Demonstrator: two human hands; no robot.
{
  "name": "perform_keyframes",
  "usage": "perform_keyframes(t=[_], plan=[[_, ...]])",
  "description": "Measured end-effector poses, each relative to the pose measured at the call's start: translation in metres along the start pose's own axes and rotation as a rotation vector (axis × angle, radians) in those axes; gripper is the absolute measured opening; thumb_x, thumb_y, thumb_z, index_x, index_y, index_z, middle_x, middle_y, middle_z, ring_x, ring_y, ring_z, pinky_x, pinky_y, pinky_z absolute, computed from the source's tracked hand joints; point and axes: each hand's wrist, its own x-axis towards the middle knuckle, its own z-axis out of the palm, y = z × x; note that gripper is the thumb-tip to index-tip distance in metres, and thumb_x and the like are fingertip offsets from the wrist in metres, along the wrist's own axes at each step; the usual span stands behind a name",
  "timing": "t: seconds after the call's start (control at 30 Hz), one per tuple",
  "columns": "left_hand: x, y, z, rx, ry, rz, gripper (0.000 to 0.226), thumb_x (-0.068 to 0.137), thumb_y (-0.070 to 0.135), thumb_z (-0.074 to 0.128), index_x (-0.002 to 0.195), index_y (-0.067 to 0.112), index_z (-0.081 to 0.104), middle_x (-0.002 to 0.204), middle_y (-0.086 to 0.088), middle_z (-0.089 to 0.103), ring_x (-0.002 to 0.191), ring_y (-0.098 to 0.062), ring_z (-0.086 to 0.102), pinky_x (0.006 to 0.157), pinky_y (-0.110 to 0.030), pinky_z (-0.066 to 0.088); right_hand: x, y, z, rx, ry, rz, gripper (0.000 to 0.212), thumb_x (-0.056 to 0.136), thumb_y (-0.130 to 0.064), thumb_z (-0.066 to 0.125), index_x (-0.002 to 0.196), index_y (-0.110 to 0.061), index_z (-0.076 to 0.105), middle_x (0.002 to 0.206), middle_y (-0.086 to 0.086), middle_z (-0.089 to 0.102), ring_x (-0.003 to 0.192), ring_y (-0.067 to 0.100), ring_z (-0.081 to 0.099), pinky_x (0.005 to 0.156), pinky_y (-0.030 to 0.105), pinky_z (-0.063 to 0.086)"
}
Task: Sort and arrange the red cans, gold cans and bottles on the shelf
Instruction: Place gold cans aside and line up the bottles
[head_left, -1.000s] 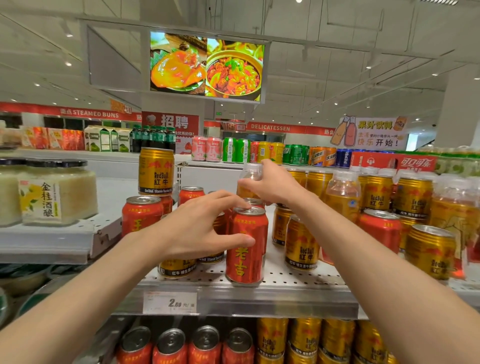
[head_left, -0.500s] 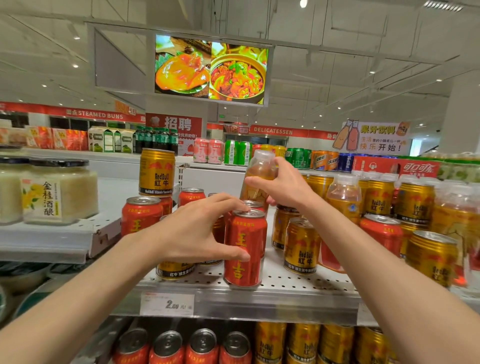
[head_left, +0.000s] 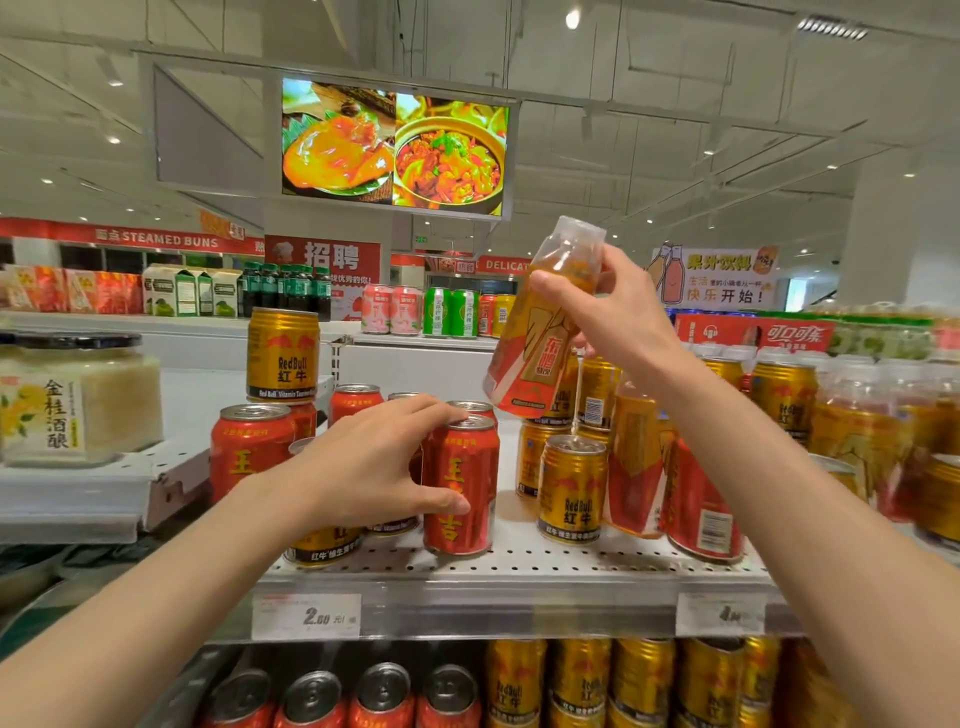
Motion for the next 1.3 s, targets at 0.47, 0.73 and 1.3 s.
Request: perform_keyframes(t=[0.47, 0.73, 1.3], plan=[[-0.007, 0.015, 0.01, 0.002, 0.125, -0.027, 0.091, 0.078, 0.074, 0.059, 0.152, 0.031, 0.032, 0.143, 0.007, 0.046, 0.129, -0.01, 0.041, 0.109, -0.036, 0.041, -0.046, -0.008, -0.034, 0.13, -0.059, 0.126, 0.044, 0.089, -0.053, 0.069, 0.124, -0.027, 0.062, 0.106, 0.0, 0.074, 0.044, 0.002, 0.057, 0.044, 0.02, 0.047], [-0.033, 0.048, 0.017, -0.339, 0.286, 0.092, 0.084, 0.078, 0.081, 0.052, 0.146, 0.033, 0.044, 0.118, 0.022, 0.056, 0.099, 0.012, 0.054, 0.079, -0.009, 0.046, -0.098, -0.008, -0.033, 0.195, -0.051, 0.273, 0.05, 0.089, -0.052, 0.069, 0.129, -0.025, 0.058, 0.108, -0.001, 0.073, 0.049, 0.004, 0.059, 0.045, 0.02, 0.047], [-0.021, 0.137, 0.091, -0.62, 0.072, 0.079, 0.077, 0.072, 0.065, 0.073, 0.141, 0.048, 0.044, 0.105, 0.028, 0.061, 0.082, -0.002, 0.067, 0.063, -0.014, 0.051, -0.186, 0.047, -0.099, 0.31, 0.041, 0.455, 0.044, 0.088, -0.046, 0.072, 0.123, -0.021, 0.061, 0.095, -0.001, 0.076, 0.053, 0.011, 0.059, 0.041, 0.022, 0.042]])
